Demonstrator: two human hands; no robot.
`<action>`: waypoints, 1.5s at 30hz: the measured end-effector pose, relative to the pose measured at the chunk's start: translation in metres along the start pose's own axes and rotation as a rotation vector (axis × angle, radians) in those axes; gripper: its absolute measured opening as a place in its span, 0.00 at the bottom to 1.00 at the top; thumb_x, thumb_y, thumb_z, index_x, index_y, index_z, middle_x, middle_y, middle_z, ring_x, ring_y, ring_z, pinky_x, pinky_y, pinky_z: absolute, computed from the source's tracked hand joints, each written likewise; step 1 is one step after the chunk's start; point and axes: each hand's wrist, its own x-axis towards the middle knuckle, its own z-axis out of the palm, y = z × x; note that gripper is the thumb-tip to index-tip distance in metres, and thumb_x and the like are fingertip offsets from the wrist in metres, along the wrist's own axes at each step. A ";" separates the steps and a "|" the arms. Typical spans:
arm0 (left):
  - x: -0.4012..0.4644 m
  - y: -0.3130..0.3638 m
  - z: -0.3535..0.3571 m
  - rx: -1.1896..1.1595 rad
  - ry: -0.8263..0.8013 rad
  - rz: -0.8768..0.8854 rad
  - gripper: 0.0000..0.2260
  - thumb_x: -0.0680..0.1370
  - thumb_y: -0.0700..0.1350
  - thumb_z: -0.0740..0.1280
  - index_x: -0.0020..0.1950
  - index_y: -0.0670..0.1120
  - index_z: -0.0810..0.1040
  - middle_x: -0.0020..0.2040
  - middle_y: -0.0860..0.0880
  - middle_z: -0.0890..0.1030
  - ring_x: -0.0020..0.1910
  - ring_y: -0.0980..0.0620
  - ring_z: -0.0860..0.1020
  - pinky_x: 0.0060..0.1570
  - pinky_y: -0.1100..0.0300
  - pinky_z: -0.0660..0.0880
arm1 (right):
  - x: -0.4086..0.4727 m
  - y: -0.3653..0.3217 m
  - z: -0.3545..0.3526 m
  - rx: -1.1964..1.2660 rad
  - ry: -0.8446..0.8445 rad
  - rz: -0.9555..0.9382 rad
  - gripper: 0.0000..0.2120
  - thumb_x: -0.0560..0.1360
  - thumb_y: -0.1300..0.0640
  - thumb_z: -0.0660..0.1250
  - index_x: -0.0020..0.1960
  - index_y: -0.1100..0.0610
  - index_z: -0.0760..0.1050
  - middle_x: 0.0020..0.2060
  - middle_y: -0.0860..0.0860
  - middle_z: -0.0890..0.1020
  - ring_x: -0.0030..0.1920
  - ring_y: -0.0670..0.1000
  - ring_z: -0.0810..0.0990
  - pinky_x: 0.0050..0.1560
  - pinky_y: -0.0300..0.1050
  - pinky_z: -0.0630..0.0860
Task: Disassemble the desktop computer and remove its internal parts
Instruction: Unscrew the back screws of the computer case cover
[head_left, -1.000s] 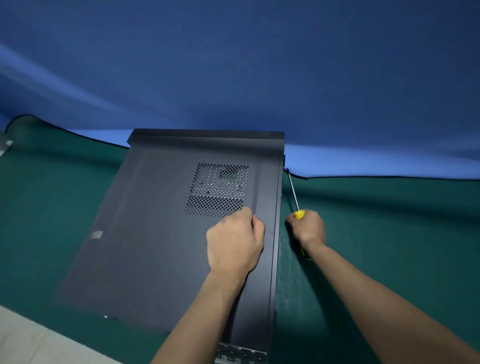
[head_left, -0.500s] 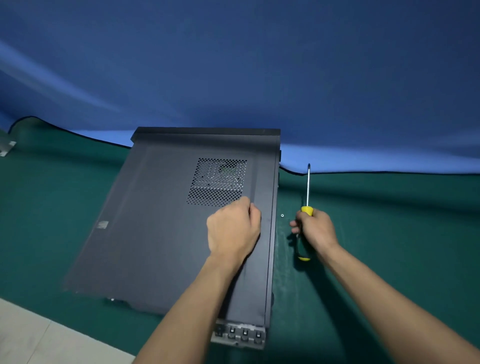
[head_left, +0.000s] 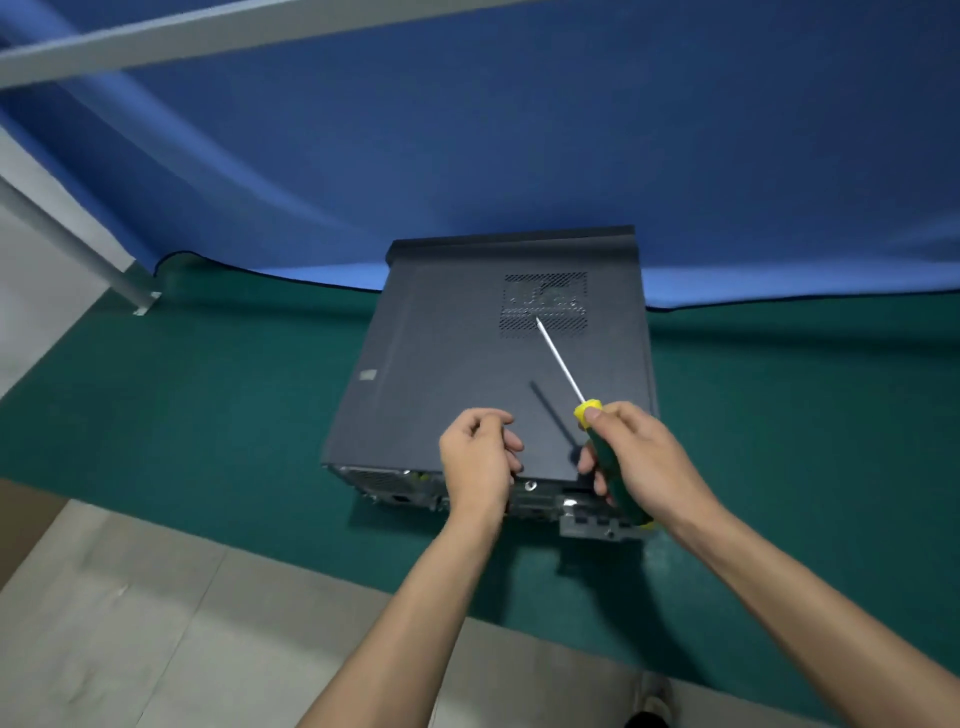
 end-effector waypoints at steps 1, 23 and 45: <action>-0.005 -0.004 -0.015 -0.020 0.010 -0.035 0.11 0.76 0.33 0.56 0.38 0.42 0.75 0.27 0.47 0.74 0.18 0.56 0.67 0.18 0.68 0.60 | -0.010 0.003 0.013 -0.014 -0.014 0.001 0.12 0.79 0.49 0.61 0.42 0.57 0.70 0.27 0.50 0.80 0.23 0.49 0.72 0.26 0.39 0.67; 0.002 -0.042 -0.112 -0.349 -0.127 -0.302 0.07 0.80 0.38 0.61 0.55 0.36 0.73 0.34 0.43 0.82 0.26 0.51 0.79 0.26 0.61 0.77 | -0.082 0.062 0.150 -0.171 -0.013 0.240 0.20 0.80 0.51 0.58 0.43 0.67 0.75 0.29 0.59 0.78 0.25 0.55 0.73 0.28 0.43 0.67; 0.006 -0.041 -0.112 -0.146 -0.056 -0.200 0.09 0.80 0.38 0.62 0.59 0.37 0.73 0.37 0.44 0.82 0.24 0.53 0.79 0.22 0.63 0.74 | -0.089 0.065 0.168 0.443 -0.119 0.403 0.17 0.82 0.53 0.55 0.42 0.62 0.73 0.25 0.54 0.72 0.20 0.50 0.67 0.22 0.38 0.65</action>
